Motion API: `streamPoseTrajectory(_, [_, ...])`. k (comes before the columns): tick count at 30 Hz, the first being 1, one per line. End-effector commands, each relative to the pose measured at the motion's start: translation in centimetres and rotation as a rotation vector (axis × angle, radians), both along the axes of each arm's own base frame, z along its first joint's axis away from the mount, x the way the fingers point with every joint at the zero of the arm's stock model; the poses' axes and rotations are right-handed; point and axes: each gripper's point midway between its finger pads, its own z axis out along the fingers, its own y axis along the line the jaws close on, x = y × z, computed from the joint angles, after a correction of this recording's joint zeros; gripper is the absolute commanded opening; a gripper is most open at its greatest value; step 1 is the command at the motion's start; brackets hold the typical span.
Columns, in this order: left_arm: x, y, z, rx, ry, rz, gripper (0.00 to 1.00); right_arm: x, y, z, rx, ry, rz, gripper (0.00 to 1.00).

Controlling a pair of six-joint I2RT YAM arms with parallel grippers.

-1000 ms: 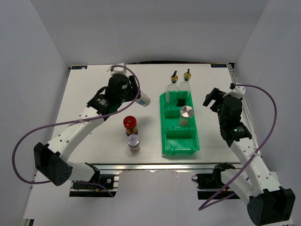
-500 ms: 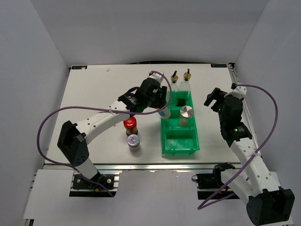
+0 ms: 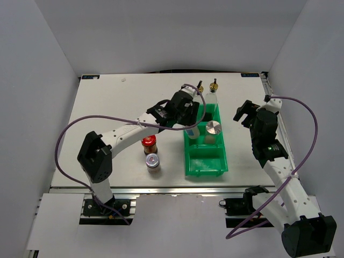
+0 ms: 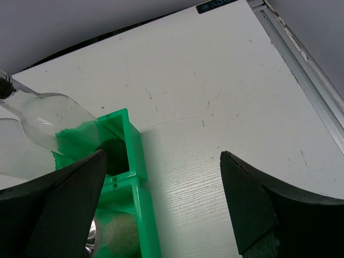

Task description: Organize the condiment bottles

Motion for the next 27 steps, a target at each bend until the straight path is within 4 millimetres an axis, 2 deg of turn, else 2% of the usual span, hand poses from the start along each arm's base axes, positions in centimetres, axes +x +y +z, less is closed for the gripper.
streamPoseTrajectory(1, [0.6,-2.0,3.9,-0.090,-0.063,-0.035,0.00,0.2,-0.7,0.9,-0.014,-0.045,-0.025,0.89])
streamPoseTrajectory(6, [0.6,-3.1,2.8,-0.073,-0.033,-0.061,0.01,0.2,-0.8,0.9,-0.018,-0.048,-0.031,0.89])
streamPoseTrajectory(13, [0.5,-4.1,1.7,-0.028,-0.016,-0.086,0.33,0.3,-0.7,0.7,-0.024,-0.038,-0.025,0.89])
streamPoseTrajectory(14, [0.5,-4.2,1.6,-0.025,-0.017,-0.089,0.42,0.3,-0.7,0.7,-0.022,-0.038,-0.026,0.89])
streamPoseTrajectory(17, [0.2,-4.7,1.5,-0.017,-0.014,-0.105,0.54,0.4,-0.7,0.6,-0.022,-0.035,-0.026,0.89])
streamPoseTrajectory(20, [0.0,-5.1,1.6,-0.018,-0.005,-0.123,0.59,0.4,-0.8,0.5,-0.026,-0.034,-0.028,0.89])
streamPoseTrajectory(21, [-0.1,-5.1,1.6,-0.018,-0.005,-0.127,0.66,0.4,-0.9,0.5,-0.028,-0.035,-0.029,0.89])
streamPoseTrajectory(24, [-0.2,-5.2,1.8,-0.013,-0.010,-0.128,0.68,0.4,-0.9,0.5,-0.032,-0.034,-0.030,0.89])
streamPoseTrajectory(27, [-0.2,-5.2,1.9,-0.010,-0.011,-0.128,0.79,0.4,-0.9,0.5,-0.033,-0.034,-0.028,0.89])
